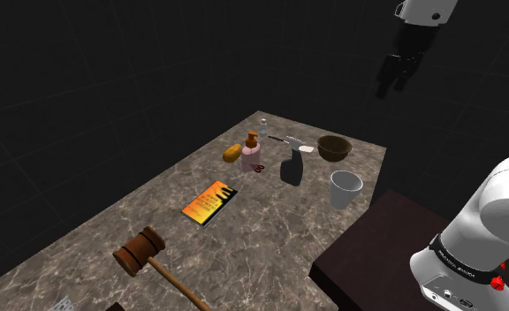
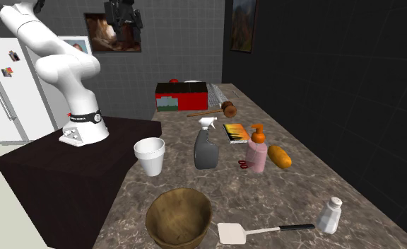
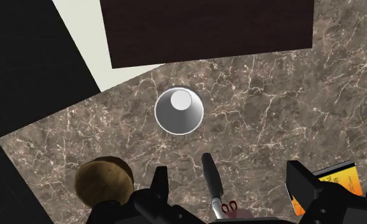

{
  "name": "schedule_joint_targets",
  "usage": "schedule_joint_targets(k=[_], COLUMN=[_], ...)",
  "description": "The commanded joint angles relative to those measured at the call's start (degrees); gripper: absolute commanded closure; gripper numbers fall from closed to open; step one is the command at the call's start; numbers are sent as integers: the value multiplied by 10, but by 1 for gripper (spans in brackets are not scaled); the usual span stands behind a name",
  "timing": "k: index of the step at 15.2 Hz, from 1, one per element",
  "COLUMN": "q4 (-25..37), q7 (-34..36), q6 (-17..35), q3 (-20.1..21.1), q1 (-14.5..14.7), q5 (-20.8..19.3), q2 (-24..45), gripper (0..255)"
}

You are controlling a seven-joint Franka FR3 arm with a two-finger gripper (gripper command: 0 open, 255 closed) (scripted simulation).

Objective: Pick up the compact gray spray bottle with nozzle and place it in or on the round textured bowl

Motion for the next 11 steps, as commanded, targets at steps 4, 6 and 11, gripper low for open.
schedule_joint_targets(k=[4, 6, 11], q4=[-18, -25, -30], q7=[-10, -17, -36], q6=[59, 98, 193], q3=[-9, -15, -29], q1=[4, 7, 16], q5=[1, 2, 9], q2=[42, 73, 164], gripper=[0, 0, 0])
